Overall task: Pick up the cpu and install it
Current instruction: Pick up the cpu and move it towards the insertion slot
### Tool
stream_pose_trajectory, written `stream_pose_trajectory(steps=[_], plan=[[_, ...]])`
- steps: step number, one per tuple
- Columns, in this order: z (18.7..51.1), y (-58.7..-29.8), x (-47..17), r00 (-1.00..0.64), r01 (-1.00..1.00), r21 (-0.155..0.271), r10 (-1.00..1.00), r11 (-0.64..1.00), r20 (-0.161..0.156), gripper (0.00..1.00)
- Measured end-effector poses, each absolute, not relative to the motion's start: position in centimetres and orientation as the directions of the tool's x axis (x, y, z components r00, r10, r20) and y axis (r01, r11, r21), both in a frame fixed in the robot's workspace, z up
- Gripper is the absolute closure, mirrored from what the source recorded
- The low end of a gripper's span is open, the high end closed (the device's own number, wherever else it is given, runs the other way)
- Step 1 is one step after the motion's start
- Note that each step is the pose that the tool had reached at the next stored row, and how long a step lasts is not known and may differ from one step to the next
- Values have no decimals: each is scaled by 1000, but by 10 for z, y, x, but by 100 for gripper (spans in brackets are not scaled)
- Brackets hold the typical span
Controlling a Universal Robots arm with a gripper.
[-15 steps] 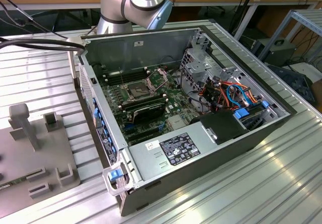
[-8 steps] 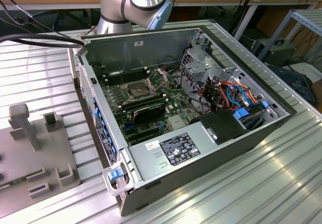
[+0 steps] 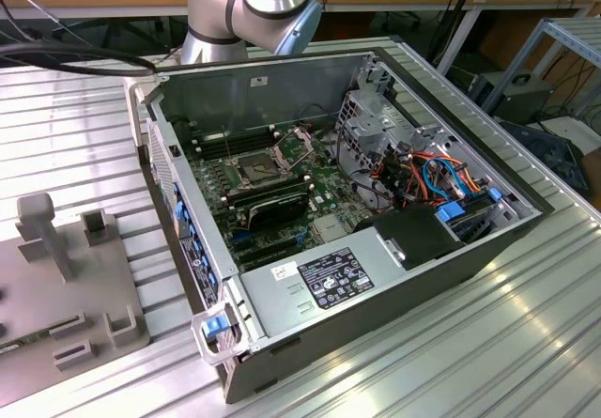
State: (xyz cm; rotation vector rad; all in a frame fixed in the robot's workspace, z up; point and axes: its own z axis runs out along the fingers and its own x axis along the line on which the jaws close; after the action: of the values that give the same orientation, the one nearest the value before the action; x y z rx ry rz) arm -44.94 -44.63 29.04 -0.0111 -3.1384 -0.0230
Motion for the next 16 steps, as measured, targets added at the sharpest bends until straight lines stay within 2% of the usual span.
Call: stream_pose_trajectory(steps=[16], plan=[[311, -446, -449, -1000, 7, 15, 7, 1000, 3, 45]])
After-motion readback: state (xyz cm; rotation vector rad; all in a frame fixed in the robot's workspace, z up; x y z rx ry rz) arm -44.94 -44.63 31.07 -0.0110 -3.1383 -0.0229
